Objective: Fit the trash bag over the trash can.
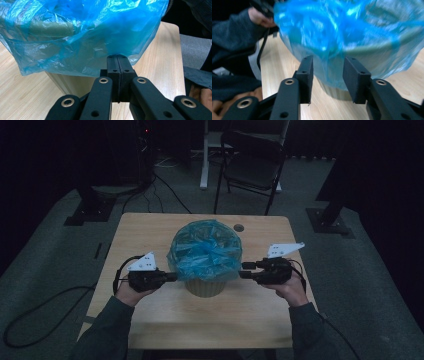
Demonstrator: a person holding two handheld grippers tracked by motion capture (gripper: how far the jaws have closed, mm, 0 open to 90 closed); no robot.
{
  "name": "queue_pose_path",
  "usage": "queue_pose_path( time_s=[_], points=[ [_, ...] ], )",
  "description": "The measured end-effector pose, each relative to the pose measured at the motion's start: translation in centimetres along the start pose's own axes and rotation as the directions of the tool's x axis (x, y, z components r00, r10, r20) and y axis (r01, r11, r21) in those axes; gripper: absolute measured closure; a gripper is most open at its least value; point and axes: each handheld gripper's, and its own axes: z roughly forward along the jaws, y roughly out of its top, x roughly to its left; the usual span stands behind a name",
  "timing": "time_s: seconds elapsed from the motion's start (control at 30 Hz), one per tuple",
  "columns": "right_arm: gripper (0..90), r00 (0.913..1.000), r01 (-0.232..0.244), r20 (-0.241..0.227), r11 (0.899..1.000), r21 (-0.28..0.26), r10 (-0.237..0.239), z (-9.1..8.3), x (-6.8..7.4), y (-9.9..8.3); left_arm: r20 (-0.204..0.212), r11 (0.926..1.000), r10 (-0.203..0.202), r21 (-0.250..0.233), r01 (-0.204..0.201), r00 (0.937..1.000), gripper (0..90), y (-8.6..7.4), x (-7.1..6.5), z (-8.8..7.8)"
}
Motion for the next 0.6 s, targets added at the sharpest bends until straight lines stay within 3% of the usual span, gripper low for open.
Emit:
queue_pose_path(
  time_s=[0.2, 0.27, 0.33, 0.4, 0.6],
  points=[
    [57.3, 0.9996, -0.028, 0.001, 0.996, -0.08, 0.029, -0.6, -0.1, 1.1, 0.0, 0.9999, -0.002, 0.01, 0.002, 1.0, 89.8, -0.2, 0.1, 0.4],
    [63.6, 0.9995, -0.031, -0.009, 0.996, -0.087, 0.031, -0.3, -0.1, 1.4, 0.001, 0.9998, -0.006, 0.02, 0.006, 1.0, 89.8, -0.3, 0.1, 0.6],
    [79.7, 0.9995, -0.017, -0.027, 0.998, -0.067, 0.016, 0.2, 0.0, 1.4, 0.004, 0.9995, -0.01, 0.031, 0.01, 0.9999, 89.8, -0.5, 0.3, 0.8],
    [89.5, 0.9994, 0.0, -0.034, 0.999, -0.038, -0.001, 0.7, 0.2, 1.2, 0.006, 0.9991, -0.013, 0.04, 0.013, 0.9999, 89.9, -0.8, 0.4, 1.0],
    [90.0, 0.9986, 0.0, -0.052, 0.999, 0.036, 0.001, 1.9, -0.1, -0.1, 0.0, 0.9977, -0.036, 0.058, 0.036, 0.9994, 89.9, -1.4, 0.9, 1.2]
  ],
)
